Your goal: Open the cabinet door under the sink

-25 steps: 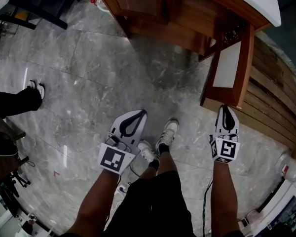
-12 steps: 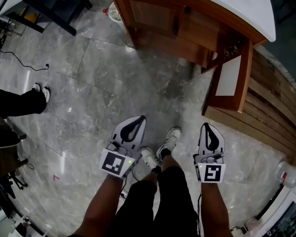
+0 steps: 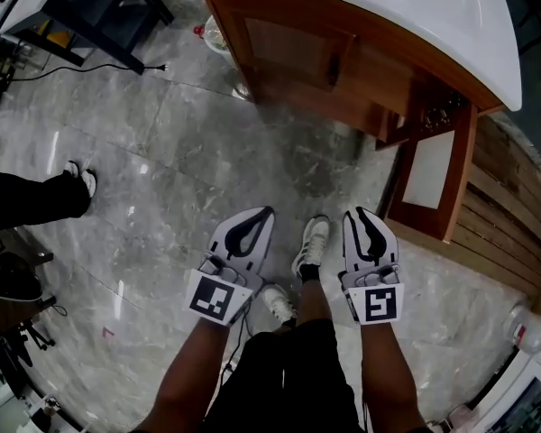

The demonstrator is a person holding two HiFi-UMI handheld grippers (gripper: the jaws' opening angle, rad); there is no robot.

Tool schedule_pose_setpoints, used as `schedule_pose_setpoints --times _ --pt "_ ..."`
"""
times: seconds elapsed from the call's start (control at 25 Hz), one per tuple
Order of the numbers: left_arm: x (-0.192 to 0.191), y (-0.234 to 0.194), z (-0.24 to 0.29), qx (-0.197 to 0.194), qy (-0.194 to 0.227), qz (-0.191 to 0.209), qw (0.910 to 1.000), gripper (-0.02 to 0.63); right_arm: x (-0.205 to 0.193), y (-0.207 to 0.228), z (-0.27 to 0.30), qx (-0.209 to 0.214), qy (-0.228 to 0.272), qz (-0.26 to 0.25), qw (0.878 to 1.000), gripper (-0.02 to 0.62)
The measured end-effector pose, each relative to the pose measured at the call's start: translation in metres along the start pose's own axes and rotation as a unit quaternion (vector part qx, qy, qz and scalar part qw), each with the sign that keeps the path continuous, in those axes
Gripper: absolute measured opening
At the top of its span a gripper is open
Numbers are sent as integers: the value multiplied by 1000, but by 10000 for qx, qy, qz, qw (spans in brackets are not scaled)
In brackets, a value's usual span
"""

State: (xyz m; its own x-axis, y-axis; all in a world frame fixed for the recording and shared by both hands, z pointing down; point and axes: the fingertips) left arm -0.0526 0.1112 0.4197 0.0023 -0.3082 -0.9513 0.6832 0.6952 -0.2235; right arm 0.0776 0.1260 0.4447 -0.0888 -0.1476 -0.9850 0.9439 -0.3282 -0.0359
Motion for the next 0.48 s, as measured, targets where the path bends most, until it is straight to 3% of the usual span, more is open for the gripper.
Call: schedule_pose_setpoints --times 0.04,0.48 --pt "4 -6 7 9 19 11 10000 25 2 -1 12 100 14 5 9999 111" --pt "36 -63 58 166 185 -154 9996 25 17 21 113 281 -8 284 9992 191"
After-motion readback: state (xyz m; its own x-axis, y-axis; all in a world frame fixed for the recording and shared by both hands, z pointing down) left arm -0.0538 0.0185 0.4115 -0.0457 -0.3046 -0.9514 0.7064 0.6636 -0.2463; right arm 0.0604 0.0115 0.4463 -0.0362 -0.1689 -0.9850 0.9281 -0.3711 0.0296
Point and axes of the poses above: the fingertips, and each gripper's own axes: z forward along the fingers, y to its right, x out of its top, and after that the axes turned 5 degrees about -x, right-handed
